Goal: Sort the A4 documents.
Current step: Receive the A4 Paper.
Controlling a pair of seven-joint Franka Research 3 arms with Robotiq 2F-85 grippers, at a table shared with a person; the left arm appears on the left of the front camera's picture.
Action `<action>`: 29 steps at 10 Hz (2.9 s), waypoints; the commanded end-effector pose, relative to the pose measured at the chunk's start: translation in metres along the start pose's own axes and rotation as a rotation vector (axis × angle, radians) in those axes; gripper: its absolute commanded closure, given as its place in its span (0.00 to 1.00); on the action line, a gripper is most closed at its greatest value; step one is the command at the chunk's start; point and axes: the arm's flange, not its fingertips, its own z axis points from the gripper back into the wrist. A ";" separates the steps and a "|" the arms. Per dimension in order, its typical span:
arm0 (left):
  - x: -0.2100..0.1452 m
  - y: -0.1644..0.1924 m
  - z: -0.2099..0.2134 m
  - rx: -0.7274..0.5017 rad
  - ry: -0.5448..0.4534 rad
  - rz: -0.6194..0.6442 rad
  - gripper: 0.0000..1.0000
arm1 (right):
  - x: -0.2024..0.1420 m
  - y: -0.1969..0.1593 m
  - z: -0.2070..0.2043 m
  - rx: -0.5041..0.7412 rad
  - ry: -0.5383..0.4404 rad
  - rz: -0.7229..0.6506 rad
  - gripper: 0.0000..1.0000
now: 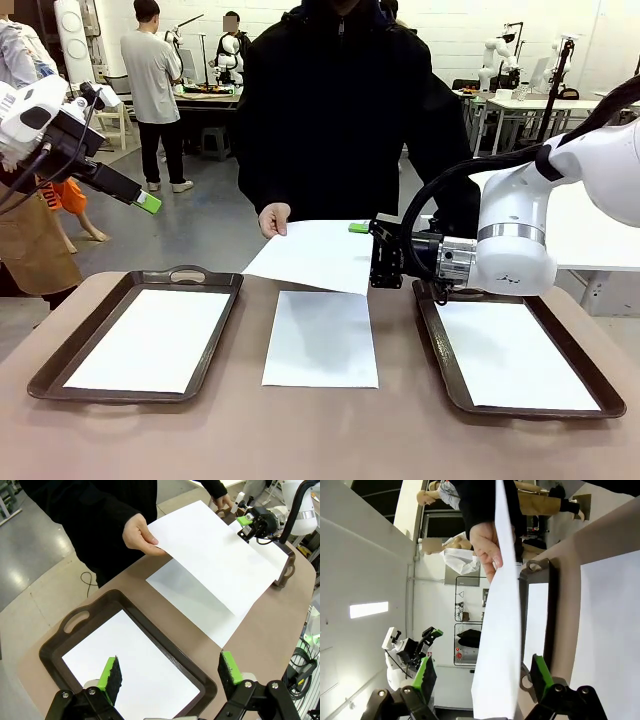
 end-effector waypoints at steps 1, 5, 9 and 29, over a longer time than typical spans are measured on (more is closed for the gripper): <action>-0.001 0.000 0.000 0.004 0.004 -0.008 0.00 | 0.001 0.003 -0.003 0.036 0.017 0.010 0.15; -0.001 0.000 0.000 0.004 0.004 -0.008 0.00 | 0.002 0.000 0.000 0.032 0.041 -0.002 0.46; -0.001 0.000 0.000 0.004 0.004 -0.008 0.00 | 0.000 -0.008 0.002 -0.007 0.096 -0.005 0.78; -0.001 0.000 0.000 0.004 0.004 -0.008 0.00 | -0.005 -0.011 0.000 -0.013 0.093 0.011 1.00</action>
